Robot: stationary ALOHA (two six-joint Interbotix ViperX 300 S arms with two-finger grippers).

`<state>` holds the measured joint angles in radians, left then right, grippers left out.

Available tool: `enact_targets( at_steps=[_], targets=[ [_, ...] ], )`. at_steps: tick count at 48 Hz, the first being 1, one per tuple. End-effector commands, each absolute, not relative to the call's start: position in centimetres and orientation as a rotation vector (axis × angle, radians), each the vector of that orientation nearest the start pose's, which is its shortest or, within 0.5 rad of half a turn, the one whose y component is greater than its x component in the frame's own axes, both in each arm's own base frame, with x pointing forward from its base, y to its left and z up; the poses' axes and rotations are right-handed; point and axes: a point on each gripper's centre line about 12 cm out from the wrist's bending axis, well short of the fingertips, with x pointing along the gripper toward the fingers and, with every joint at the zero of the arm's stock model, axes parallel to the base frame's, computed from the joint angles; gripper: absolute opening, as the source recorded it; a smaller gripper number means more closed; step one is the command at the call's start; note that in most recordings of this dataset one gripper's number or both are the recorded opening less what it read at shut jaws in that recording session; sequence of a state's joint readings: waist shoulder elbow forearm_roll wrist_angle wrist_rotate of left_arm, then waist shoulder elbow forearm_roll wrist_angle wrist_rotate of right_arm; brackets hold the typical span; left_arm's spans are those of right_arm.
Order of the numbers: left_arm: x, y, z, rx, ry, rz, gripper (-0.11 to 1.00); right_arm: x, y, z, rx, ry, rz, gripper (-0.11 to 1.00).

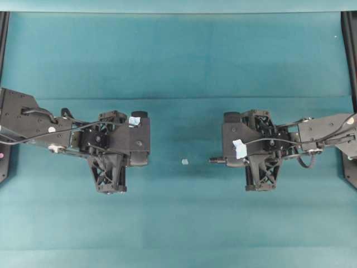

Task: Insert the washer onto the shaft with both hands.
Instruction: 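Lower both grippers and open them around washer and shaft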

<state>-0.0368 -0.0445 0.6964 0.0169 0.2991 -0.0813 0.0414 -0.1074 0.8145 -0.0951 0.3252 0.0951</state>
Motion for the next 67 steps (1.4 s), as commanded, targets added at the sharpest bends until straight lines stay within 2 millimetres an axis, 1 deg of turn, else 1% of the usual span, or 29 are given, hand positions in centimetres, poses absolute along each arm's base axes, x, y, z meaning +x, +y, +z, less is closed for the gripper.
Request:
enact_targets(
  at_steps=[1, 6, 9, 11, 14, 17, 20, 22, 23, 25, 29, 32, 33, 48, 62, 67],
  targets=[
    [35.6, -1.3, 15.4, -0.037, 0.941, -0.001, 0.03, 32.0, 1.0, 14.0, -0.030, 1.012, 0.008, -0.09],
    [35.6, -1.3, 15.1, -0.037, 0.950, -0.001, 0.03, 32.1, 0.9, 13.9, -0.023, 1.017, 0.003, -0.08],
    [35.6, -1.3, 14.7, -0.040, 0.967, 0.002, 0.10, 32.0, 0.9, 13.8, -0.017, 1.019, 0.001, -0.05],
    [35.6, -1.3, 14.5, -0.045, 0.982, 0.006, 0.19, 32.0, 1.0, 13.8, -0.013, 1.019, 0.002, -0.03],
    [35.4, -1.3, 14.1, -0.054, 1.017, 0.013, 0.36, 32.0, 1.0, 13.8, 0.004, 1.025, -0.003, 0.02],
    [35.3, -1.3, 13.9, -0.051, 1.039, 0.015, 0.55, 31.8, 1.0, 13.7, 0.022, 1.043, -0.008, 0.12],
    [35.1, -1.3, 13.9, -0.048, 1.043, 0.013, 0.75, 31.7, 1.1, 13.7, 0.031, 1.055, -0.011, 0.26],
    [35.1, -1.3, 13.9, -0.049, 1.045, 0.012, 0.85, 31.8, 1.1, 13.7, 0.030, 1.060, -0.010, 0.37],
    [35.1, -1.3, 13.9, -0.050, 1.045, 0.014, 0.89, 31.8, 1.1, 13.7, 0.030, 1.060, -0.010, 0.43],
    [35.1, -1.3, 14.0, -0.049, 1.043, 0.012, 0.88, 31.8, 1.1, 13.7, 0.031, 1.064, -0.011, 0.56],
    [35.2, -1.3, 14.0, -0.049, 1.040, 0.012, 0.81, 31.8, 1.1, 13.6, 0.030, 1.073, -0.013, 0.80],
    [35.2, -1.3, 14.1, -0.049, 1.039, 0.013, 0.80, 31.8, 1.0, 13.6, 0.030, 1.081, -0.015, 0.93],
    [35.2, -1.3, 14.1, -0.051, 1.037, 0.015, 0.80, 31.8, 1.0, 13.6, 0.031, 1.086, -0.016, 0.94],
    [35.5, -1.3, 14.2, -0.047, 1.034, 0.012, 0.81, 31.7, 1.0, 13.2, 0.030, 1.105, -0.016, 0.93],
    [35.8, -1.4, 13.3, -0.051, 1.028, 0.012, 0.81, 31.8, 1.0, 11.9, 0.027, 1.133, -0.016, 0.93],
    [35.9, -1.3, 12.6, -0.049, 1.028, 0.011, 0.81, 31.9, 1.0, 11.4, 0.022, 1.130, -0.013, 0.93]
  ],
)
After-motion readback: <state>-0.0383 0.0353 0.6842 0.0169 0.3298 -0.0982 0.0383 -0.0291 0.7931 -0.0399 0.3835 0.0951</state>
